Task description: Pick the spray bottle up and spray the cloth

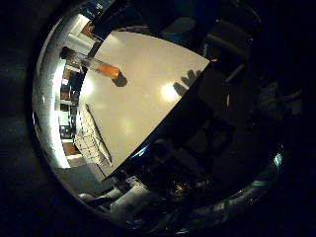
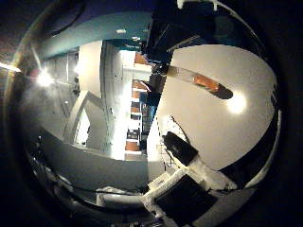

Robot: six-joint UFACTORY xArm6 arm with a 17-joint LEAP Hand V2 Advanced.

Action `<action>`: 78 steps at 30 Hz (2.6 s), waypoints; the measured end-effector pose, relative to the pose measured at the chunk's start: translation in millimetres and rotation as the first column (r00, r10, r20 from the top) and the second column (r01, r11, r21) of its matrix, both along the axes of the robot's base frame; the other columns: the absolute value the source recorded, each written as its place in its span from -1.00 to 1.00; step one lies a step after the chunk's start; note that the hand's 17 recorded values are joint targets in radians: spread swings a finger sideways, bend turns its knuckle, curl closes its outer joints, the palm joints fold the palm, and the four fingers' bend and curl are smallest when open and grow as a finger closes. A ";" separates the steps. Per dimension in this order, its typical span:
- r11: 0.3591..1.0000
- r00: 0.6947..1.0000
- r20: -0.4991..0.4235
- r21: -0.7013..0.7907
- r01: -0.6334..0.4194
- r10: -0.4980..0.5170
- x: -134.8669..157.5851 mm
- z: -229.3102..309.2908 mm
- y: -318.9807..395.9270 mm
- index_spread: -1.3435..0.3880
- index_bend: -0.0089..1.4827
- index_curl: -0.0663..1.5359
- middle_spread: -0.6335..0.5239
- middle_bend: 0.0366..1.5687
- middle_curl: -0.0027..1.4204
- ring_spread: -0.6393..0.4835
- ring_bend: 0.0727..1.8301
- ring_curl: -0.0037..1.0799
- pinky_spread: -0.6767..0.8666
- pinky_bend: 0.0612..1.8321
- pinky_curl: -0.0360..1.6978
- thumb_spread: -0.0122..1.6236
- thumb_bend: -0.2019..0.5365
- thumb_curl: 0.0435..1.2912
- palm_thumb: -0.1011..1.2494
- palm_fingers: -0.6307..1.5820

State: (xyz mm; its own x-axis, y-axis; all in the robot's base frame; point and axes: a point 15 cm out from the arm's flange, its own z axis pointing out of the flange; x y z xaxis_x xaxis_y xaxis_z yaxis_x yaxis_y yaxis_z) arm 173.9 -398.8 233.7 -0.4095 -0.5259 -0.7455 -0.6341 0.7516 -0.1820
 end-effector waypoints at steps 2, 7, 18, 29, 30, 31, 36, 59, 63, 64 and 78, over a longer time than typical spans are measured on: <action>1.000 1.000 0.016 -0.002 -0.011 0.011 4.7 -1.7 0.3 0.26 -0.79 -0.61 0.47 -0.76 -0.51 0.73 -0.53 -0.55 0.40 -0.45 -0.65 0.26 -0.53 -0.49 0.08 -0.38; 1.000 0.990 0.139 -0.009 -0.017 0.018 23.4 17.0 3.7 0.28 -0.77 -0.59 0.47 -0.68 -0.49 0.67 -0.51 -0.54 0.40 -0.53 -0.67 0.26 -0.52 -0.51 0.10 -0.33; 0.979 0.964 0.199 0.063 -0.192 0.177 74.0 2.3 48.0 0.29 -0.78 -0.57 0.42 -0.71 -0.51 0.55 -0.66 -0.57 0.30 -0.63 -0.65 0.26 -0.52 -0.52 0.13 -0.33; 0.970 0.952 0.225 0.077 -0.230 0.208 98.9 0.6 55.0 0.33 -0.78 -0.58 0.37 -0.70 -0.50 0.51 -0.66 -0.54 0.29 -0.65 -0.63 0.27 -0.52 -0.52 0.13 -0.30; 0.969 0.950 0.228 0.076 -0.234 0.212 101.3 1.1 55.5 0.33 -0.78 -0.58 0.37 -0.71 -0.51 0.51 -0.66 -0.54 0.29 -0.65 -0.62 0.27 -0.52 -0.52 0.13 -0.30; 0.969 0.950 0.228 0.077 -0.234 0.211 101.7 0.7 55.4 0.33 -0.78 -0.58 0.36 -0.71 -0.51 0.51 -0.66 -0.54 0.29 -0.65 -0.62 0.27 -0.52 -0.52 0.13 -0.30; 0.969 0.948 0.242 0.082 -0.233 0.207 107.6 0.2 55.0 0.36 -0.78 -0.59 0.35 -0.71 -0.51 0.49 -0.64 -0.52 0.28 -0.65 -0.62 0.27 -0.52 -0.50 0.14 -0.28; 0.977 0.951 0.295 0.156 -0.148 0.097 88.9 -31.2 24.6 0.45 -0.76 -0.55 0.28 -0.59 -0.46 0.43 -0.52 -0.48 0.26 -0.66 -0.64 0.30 -0.51 -0.44 0.22 -0.17; 0.972 0.950 0.294 0.170 -0.161 0.106 94.2 -43.1 20.0 0.45 -0.77 -0.55 0.27 -0.59 -0.45 0.41 -0.51 -0.48 0.23 -0.67 -0.64 0.30 -0.51 -0.44 0.22 -0.17; 0.971 0.950 0.292 0.171 -0.166 0.111 95.9 -45.7 18.7 0.45 -0.77 -0.54 0.26 -0.58 -0.45 0.41 -0.51 -0.48 0.23 -0.67 -0.64 0.30 -0.51 -0.44 0.22 -0.16; 0.956 0.942 0.290 0.180 -0.229 0.171 118.6 -59.8 17.8 0.44 -0.76 -0.53 0.25 -0.57 -0.45 0.37 -0.52 -0.49 0.19 -0.66 -0.64 0.30 -0.51 -0.44 0.23 -0.16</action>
